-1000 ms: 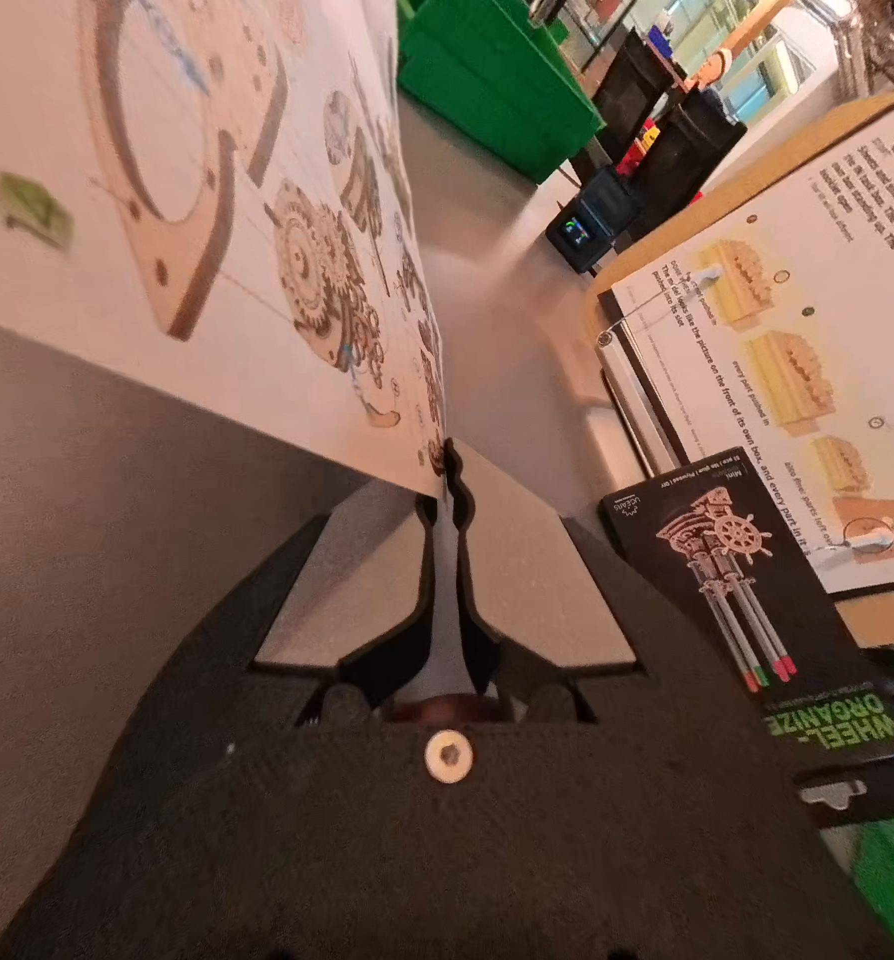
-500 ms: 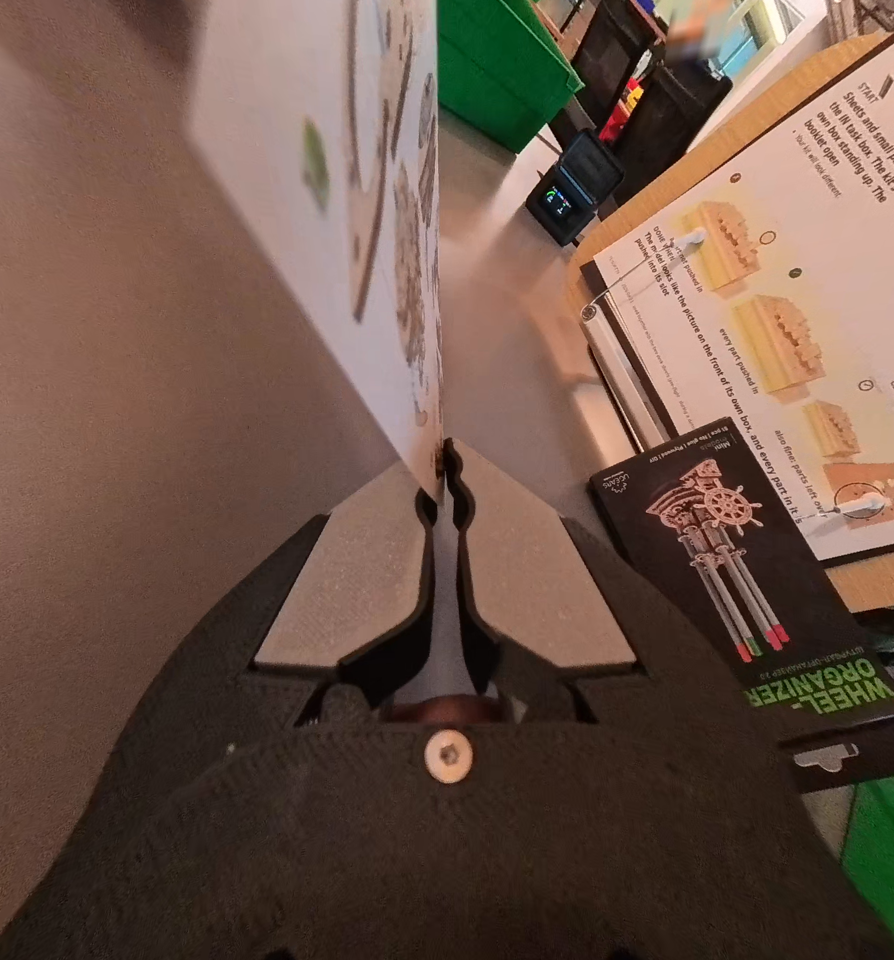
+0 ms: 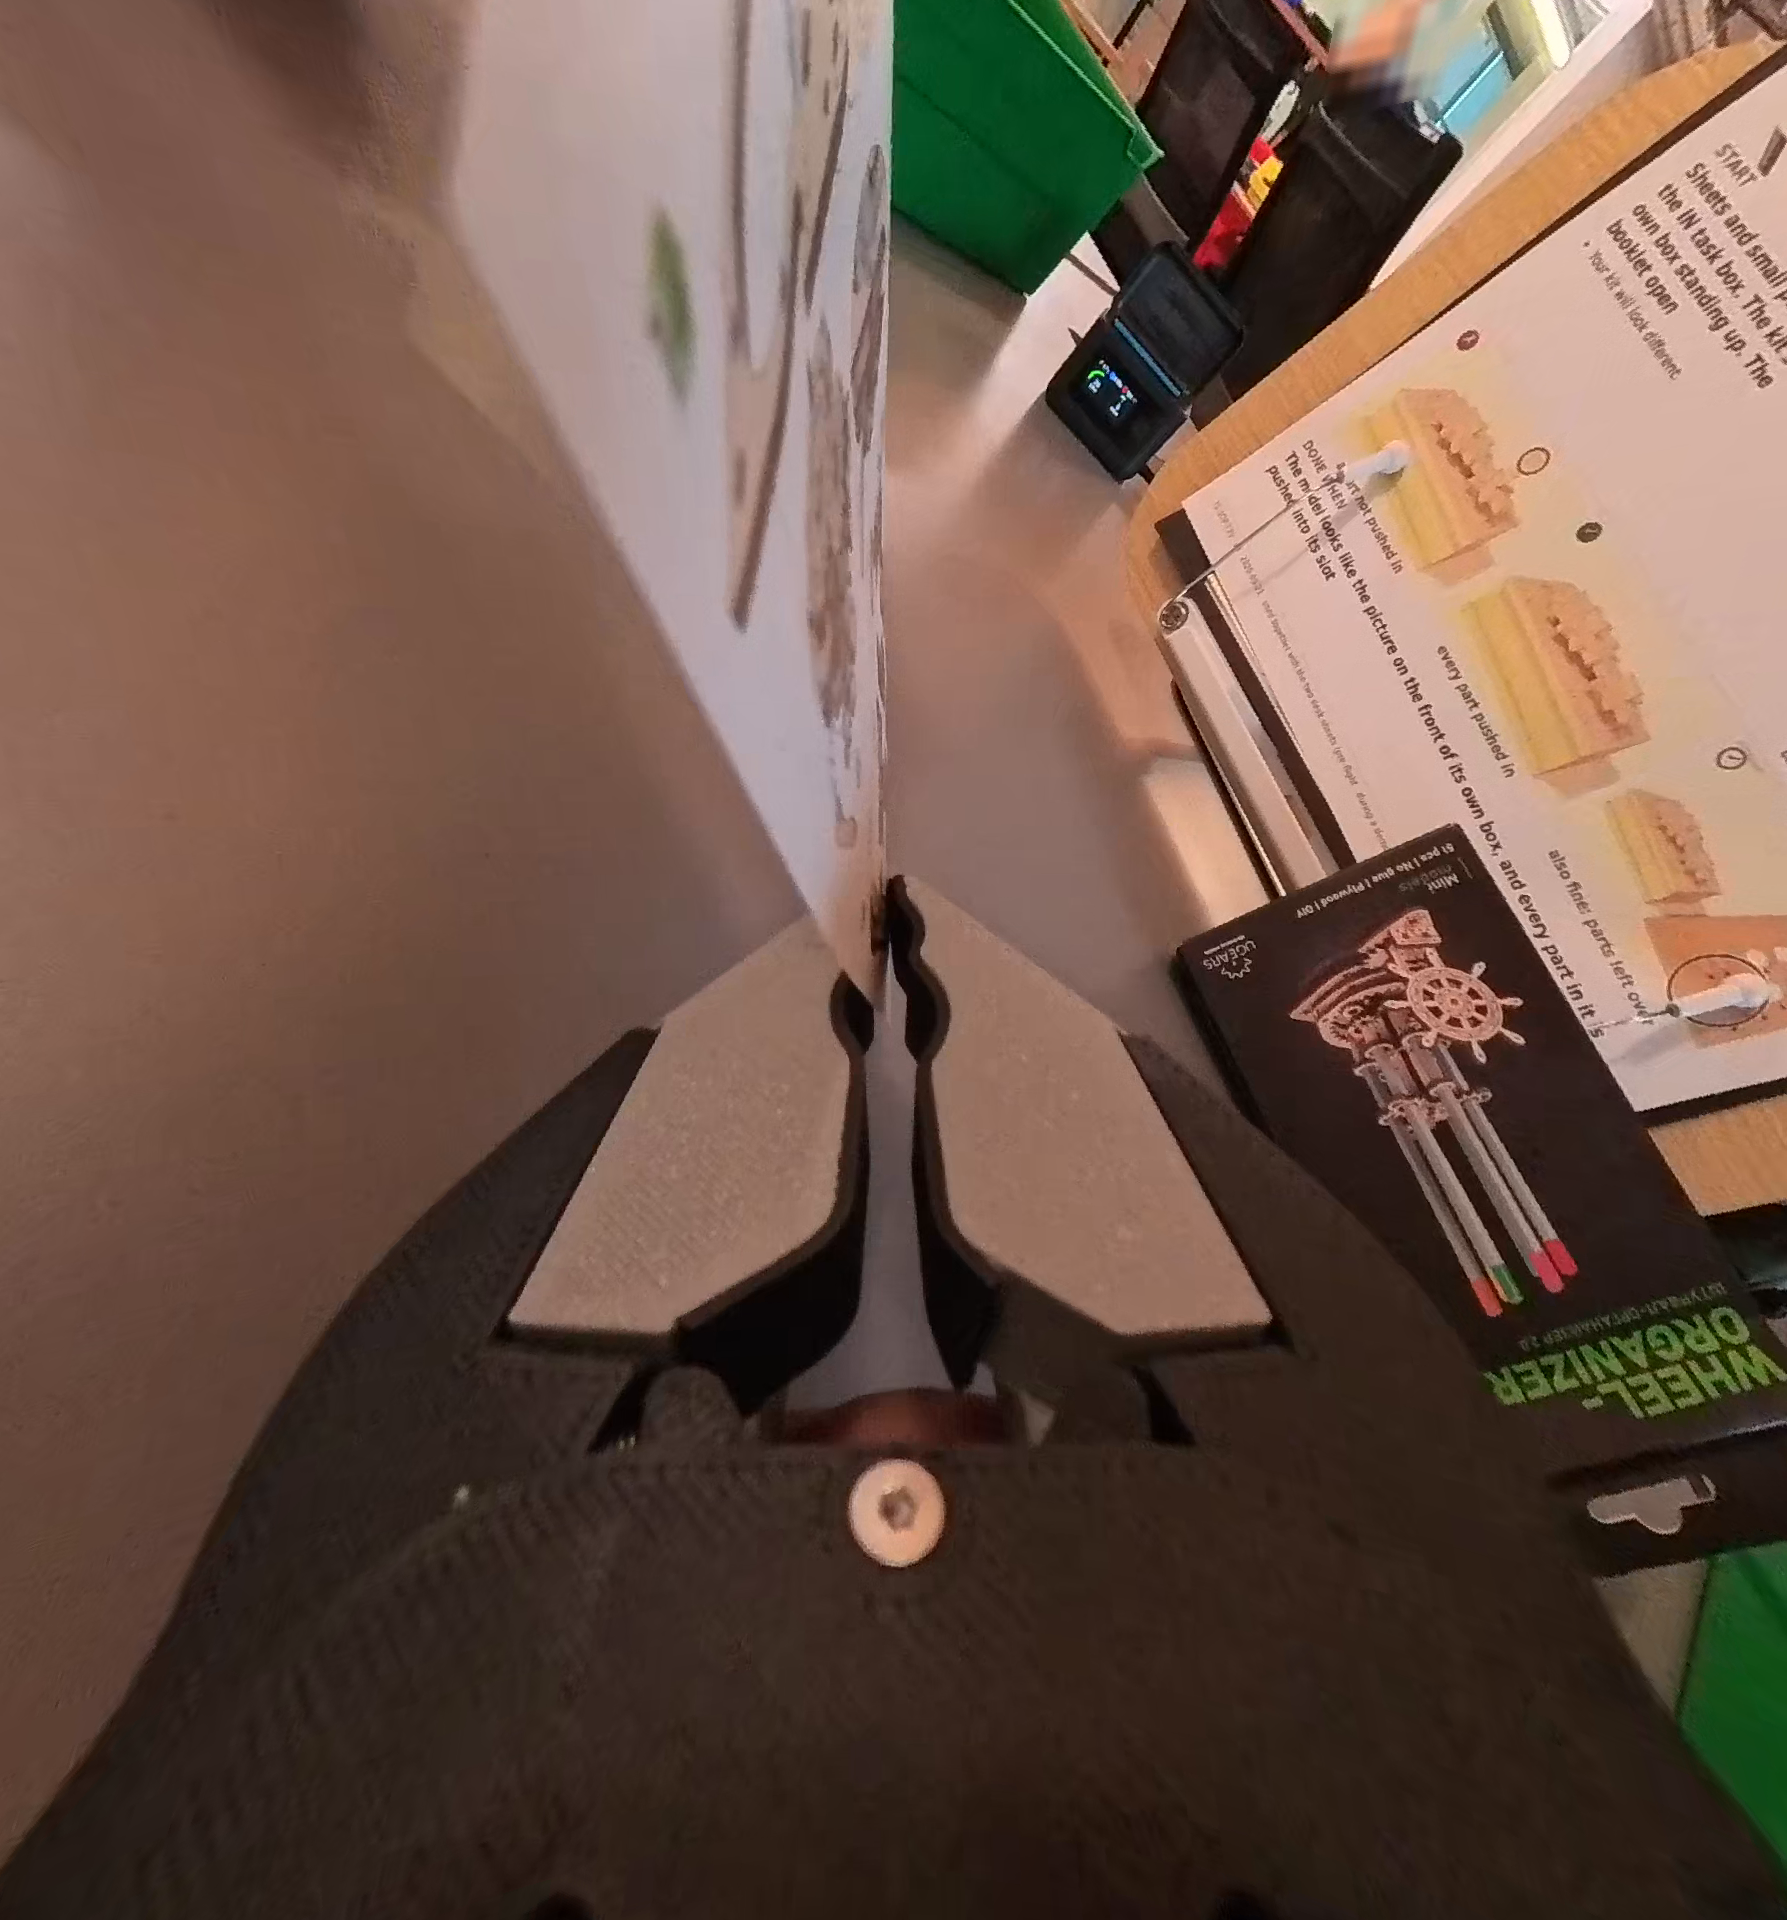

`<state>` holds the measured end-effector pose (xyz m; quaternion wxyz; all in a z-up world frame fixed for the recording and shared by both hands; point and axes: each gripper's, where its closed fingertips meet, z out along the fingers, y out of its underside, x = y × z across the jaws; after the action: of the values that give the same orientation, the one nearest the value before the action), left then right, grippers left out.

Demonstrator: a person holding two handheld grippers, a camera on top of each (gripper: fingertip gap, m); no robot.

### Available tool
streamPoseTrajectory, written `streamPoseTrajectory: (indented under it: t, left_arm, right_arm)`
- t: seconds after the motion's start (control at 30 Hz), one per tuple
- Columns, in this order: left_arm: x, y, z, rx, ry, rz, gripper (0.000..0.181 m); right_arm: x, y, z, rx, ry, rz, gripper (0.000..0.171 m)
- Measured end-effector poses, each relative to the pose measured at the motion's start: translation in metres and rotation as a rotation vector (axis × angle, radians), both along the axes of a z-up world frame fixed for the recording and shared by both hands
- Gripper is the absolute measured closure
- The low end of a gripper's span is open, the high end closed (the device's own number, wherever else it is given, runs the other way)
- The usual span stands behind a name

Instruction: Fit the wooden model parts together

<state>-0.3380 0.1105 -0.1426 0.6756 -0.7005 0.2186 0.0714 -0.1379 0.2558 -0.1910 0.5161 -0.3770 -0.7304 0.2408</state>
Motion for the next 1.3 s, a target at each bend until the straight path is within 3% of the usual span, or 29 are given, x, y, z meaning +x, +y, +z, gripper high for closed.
streamPoseTrajectory:
  t: [0.8,1.3]
  left_arm:
    - [0.008,0.023,-0.029,-0.197,0.055,0.043,0.181]
    - [0.007,0.026,-0.034,-0.222,0.084,0.063,0.181]
  right_arm:
    - [-0.007,0.033,-0.004,-0.125,-0.053,-0.177,0.171]
    - [-0.008,0.036,-0.010,-0.105,-0.081,-0.204,0.171]
